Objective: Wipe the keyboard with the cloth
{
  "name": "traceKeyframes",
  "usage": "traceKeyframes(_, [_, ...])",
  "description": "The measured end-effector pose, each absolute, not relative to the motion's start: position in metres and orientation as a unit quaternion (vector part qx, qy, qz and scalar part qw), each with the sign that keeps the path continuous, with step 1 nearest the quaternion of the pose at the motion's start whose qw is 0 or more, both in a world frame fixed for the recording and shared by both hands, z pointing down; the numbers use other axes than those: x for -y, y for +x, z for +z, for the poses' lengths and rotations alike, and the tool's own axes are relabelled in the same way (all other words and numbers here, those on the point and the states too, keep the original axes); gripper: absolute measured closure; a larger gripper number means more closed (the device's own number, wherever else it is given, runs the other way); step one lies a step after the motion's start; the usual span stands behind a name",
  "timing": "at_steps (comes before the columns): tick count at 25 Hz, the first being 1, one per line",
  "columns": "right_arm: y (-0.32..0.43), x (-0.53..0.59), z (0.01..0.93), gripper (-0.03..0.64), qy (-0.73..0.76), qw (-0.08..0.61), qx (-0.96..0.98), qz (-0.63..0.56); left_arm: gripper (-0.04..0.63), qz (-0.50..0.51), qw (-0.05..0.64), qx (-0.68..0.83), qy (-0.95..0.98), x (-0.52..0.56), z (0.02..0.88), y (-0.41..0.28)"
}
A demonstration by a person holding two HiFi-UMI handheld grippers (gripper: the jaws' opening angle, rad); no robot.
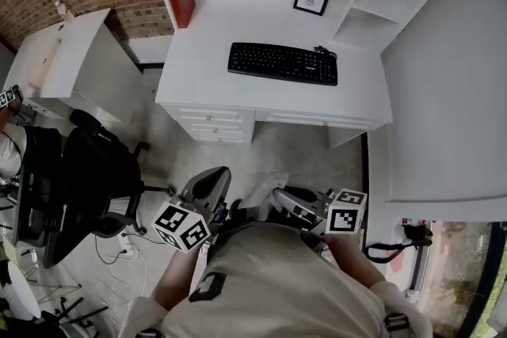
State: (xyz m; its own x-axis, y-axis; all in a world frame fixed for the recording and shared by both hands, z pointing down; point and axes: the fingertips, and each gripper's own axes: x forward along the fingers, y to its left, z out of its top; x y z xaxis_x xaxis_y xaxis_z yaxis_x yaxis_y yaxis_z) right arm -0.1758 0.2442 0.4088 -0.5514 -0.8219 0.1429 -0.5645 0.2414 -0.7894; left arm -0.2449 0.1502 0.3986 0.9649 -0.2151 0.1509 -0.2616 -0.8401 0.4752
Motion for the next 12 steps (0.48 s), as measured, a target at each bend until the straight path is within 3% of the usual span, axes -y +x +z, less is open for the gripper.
traceKeyframes(12, [-0.148, -0.275, 0.396, 0.586, -0.49, 0.173, -0.758, -0.395, 0.591, 0.035, 0.209, 0.132, 0.968, -0.135, 0.372, -0.228])
